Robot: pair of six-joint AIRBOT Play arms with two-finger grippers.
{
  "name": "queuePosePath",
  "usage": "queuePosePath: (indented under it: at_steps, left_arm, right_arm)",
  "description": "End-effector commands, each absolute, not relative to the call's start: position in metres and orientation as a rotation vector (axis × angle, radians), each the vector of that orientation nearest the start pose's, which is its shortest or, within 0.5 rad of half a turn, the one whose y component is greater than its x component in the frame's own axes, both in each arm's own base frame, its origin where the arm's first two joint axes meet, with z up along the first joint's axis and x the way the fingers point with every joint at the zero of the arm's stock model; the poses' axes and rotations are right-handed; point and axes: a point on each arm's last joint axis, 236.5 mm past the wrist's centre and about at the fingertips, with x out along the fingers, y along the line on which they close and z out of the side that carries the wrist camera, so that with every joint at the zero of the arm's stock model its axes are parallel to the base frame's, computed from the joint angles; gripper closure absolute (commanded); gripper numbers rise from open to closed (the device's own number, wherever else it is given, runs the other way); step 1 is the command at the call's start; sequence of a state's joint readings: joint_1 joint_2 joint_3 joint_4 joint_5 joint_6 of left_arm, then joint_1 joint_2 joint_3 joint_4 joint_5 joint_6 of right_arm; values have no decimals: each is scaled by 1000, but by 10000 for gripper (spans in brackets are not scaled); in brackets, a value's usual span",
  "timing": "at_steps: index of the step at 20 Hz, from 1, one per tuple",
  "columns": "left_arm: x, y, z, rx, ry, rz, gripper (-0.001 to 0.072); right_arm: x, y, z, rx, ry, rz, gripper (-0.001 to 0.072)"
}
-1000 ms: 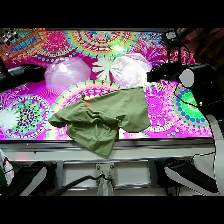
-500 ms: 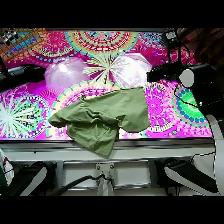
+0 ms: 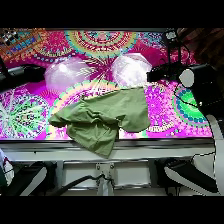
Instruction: Fold the clothes and pants, and hang the long-sleeved shirts on hangers.
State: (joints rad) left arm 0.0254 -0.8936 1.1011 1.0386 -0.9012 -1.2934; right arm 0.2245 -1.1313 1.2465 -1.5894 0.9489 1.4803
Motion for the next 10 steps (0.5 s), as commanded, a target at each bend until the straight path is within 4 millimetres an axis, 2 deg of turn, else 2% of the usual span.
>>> queuePosePath:
  at_steps: [1, 10]
  left_arm:
    - [385, -85, 193, -204, 623, -350, 699]
    - [386, -85, 193, -204, 623, -350, 699]
  right_arm:
    - [423, 93, 128, -194, 819, 239, 488]
    - [424, 93, 129, -193, 811, 240, 489]
